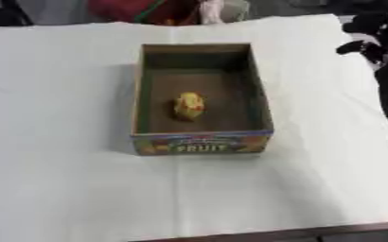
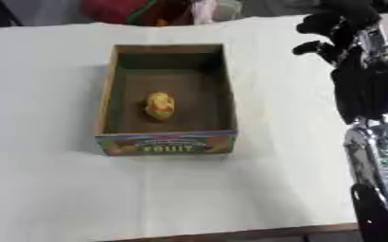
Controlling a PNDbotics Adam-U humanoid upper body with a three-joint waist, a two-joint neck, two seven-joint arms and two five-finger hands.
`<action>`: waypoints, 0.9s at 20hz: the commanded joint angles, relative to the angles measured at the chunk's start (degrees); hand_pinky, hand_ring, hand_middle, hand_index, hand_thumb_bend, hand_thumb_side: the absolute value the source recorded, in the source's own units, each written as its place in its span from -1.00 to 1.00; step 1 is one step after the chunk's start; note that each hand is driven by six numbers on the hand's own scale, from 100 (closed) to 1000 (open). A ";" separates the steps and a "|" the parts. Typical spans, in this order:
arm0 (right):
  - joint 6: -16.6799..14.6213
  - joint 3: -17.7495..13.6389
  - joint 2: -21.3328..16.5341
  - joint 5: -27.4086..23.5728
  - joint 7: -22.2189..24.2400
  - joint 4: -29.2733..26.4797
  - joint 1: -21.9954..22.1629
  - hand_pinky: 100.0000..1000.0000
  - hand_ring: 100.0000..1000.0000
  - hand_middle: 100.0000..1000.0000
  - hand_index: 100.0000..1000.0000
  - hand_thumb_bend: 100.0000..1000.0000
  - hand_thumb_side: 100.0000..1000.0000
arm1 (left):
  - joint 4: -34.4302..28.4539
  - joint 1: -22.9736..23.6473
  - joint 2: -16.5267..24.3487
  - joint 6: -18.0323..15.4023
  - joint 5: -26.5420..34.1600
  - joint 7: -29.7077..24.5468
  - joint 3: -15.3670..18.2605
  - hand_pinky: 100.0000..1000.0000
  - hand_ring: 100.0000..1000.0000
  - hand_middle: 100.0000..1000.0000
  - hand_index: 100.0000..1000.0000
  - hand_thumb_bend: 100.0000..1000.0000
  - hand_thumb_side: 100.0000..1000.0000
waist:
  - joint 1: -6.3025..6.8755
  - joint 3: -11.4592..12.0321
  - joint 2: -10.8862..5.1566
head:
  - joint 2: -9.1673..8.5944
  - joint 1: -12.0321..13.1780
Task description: Pick up objects on the table and place them in the box.
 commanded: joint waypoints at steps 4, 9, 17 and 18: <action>-0.18 -0.14 -0.74 -0.96 -0.98 -1.15 -0.32 -0.05 0.34 0.18 0.62 -1.00 0.80 | -1.17 -0.26 0.36 -0.26 0.36 0.25 0.37 -0.19 0.01 0.04 0.40 -1.00 0.62 | 0.05 -0.05 -0.93 | -1.35 1.36; -0.02 -0.14 -0.67 -0.88 -1.04 -1.15 -0.15 -0.08 0.30 0.16 0.62 -1.00 0.80 | -1.17 -0.37 0.24 -0.52 1.13 0.39 0.12 -0.20 0.01 0.04 0.39 -1.00 0.62 | 0.08 -0.02 -1.03 | -2.18 1.25; 0.02 -0.22 -0.49 -0.60 -2.45 -1.15 -0.13 -0.06 0.26 0.11 0.59 -1.00 0.73 | -1.17 -0.26 -0.02 -0.86 1.82 0.59 0.05 -0.20 0.00 0.03 0.38 -1.00 0.62 | 0.10 -0.05 -1.04 | -2.27 1.19; 0.02 -0.21 -0.47 -0.58 -2.49 -1.15 -0.13 -0.06 0.26 0.11 0.59 -1.00 0.72 | -1.17 -0.26 -0.05 -0.82 1.84 0.53 0.05 -0.20 0.00 0.03 0.38 -1.00 0.62 | 0.09 -0.06 -1.03 | -2.28 1.17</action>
